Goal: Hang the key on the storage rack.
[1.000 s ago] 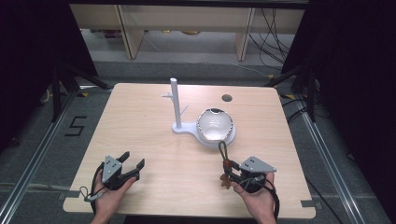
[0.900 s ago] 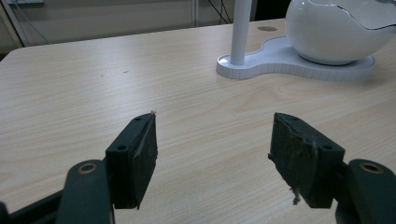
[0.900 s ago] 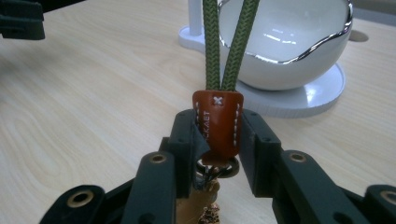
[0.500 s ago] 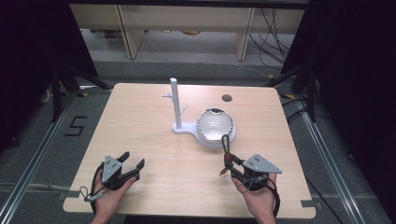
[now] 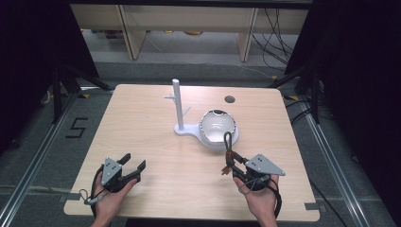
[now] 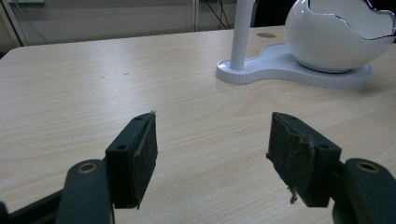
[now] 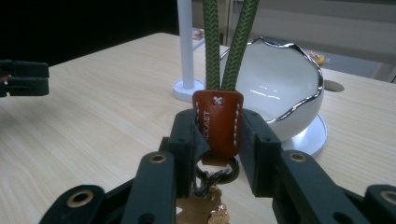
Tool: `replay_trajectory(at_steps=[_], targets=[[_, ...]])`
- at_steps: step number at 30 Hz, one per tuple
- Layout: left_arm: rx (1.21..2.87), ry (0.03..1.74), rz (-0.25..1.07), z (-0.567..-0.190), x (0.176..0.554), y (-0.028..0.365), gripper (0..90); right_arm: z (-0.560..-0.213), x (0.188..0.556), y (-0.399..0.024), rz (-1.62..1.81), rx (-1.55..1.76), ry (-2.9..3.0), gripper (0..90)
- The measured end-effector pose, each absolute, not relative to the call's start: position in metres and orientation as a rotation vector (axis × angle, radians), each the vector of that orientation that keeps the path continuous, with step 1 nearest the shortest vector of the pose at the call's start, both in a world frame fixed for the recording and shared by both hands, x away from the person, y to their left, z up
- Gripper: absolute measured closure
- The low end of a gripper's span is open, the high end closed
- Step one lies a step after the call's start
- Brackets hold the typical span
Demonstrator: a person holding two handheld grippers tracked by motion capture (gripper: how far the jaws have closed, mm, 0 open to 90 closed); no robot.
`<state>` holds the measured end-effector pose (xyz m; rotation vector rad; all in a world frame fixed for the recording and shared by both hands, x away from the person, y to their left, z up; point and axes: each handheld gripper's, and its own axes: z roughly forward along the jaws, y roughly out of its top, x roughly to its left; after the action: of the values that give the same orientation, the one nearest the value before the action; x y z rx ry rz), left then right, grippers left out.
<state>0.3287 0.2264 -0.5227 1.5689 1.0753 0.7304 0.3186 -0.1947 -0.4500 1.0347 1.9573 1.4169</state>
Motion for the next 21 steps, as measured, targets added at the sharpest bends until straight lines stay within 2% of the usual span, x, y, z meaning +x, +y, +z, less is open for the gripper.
replay_trajectory(at_steps=[6,15,21], targets=[[1.55,1.014,0.678,-0.506,0.323,0.217,33.8,-0.449,0.319,-0.191,1.447,1.016,1.947,69.0],[1.512,0.853,0.461,-0.46,0.317,0.181,40.9,-0.445,0.32,-0.178,1.488,0.982,1.923,69.0],[1.53,0.751,0.376,-0.435,0.321,0.153,46.5,-0.443,0.321,-0.17,1.505,0.953,1.932,69.0]])
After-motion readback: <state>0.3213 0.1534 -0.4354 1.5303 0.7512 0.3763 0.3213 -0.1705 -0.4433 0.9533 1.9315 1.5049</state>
